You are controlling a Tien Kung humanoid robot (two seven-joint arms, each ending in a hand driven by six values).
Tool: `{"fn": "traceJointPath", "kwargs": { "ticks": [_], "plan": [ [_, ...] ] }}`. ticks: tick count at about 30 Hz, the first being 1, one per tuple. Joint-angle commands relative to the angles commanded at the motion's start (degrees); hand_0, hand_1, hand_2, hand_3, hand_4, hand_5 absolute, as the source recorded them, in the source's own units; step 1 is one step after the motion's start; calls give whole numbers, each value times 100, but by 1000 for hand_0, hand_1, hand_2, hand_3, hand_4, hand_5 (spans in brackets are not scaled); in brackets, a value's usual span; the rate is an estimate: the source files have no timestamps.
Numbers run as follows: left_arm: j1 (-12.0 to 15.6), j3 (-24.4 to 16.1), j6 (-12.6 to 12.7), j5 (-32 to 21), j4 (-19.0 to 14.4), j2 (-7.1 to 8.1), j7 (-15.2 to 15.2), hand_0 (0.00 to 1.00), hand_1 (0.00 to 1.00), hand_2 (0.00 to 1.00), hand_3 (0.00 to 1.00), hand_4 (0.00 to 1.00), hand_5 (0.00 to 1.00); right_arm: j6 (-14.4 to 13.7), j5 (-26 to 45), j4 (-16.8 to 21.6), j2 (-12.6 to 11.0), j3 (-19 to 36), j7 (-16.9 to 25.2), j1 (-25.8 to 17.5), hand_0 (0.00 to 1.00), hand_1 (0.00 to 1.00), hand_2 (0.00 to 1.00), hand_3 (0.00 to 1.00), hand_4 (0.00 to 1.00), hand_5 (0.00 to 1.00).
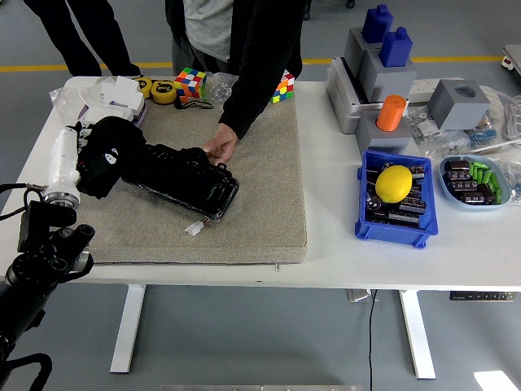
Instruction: Pick the rag up,wipe the panel,place it on the desk
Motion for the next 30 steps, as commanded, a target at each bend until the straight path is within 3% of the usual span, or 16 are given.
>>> {"fn": "traceJointPath", "kwargs": {
  "ticks": [14,30],
  "plan": [
    [98,492,-43,-191,-241,-41,30,232,307,382,569,663,2,3,-1,2,-3,-4,0,0,543,562,492,522,897,366],
    [395,1986,-40,-671,-1621,141,113,231,307,383,570,663,2,14,99,65,-15,-151,2,4,542,563,492,522,897,366]
  ]
}}
